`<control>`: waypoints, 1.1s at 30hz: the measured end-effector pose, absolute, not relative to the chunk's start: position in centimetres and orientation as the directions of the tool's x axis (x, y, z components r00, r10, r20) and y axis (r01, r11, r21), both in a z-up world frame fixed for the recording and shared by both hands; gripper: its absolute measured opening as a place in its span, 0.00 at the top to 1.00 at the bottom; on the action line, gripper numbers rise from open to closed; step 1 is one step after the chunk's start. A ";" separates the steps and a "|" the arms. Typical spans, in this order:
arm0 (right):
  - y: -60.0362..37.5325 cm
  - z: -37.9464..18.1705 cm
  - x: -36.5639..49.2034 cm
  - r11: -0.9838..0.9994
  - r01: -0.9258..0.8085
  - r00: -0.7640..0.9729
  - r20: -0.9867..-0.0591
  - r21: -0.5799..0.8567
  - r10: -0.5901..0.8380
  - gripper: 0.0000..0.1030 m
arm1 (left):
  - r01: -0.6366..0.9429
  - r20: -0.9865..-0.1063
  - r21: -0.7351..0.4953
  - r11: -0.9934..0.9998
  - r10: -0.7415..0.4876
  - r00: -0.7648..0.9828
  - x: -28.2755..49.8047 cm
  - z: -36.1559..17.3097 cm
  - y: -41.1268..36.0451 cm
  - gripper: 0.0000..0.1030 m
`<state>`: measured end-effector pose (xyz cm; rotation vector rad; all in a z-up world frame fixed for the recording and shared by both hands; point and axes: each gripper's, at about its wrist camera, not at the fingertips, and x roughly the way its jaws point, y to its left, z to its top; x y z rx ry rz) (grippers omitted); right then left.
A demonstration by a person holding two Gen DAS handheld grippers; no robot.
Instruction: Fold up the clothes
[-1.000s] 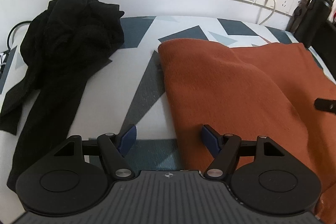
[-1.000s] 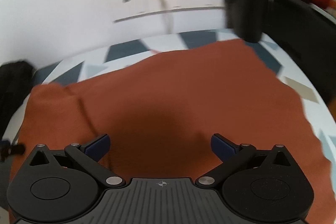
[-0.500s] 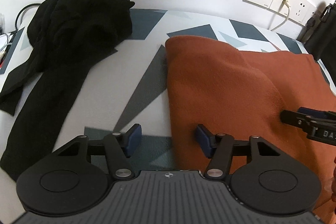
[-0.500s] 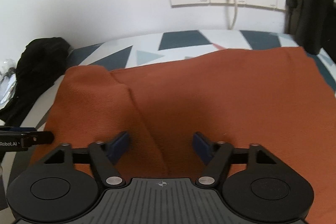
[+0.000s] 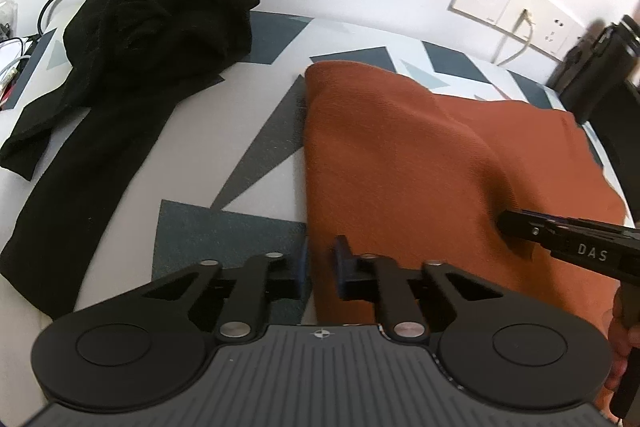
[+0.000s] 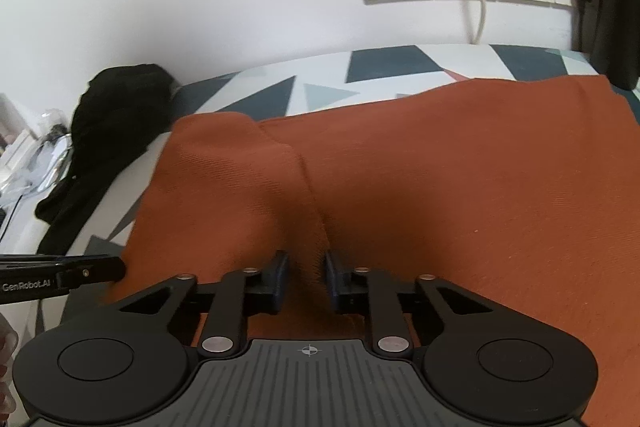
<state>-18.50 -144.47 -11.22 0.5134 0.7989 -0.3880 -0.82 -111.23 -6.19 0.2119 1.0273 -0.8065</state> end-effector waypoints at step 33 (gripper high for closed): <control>-146.5 -12.3 -20.7 0.887 0.460 0.610 -0.738 0.033 -0.289 0.54 | 0.705 -0.848 -0.162 0.690 -0.463 0.258 -2.4 -7.6 -110.4 0.87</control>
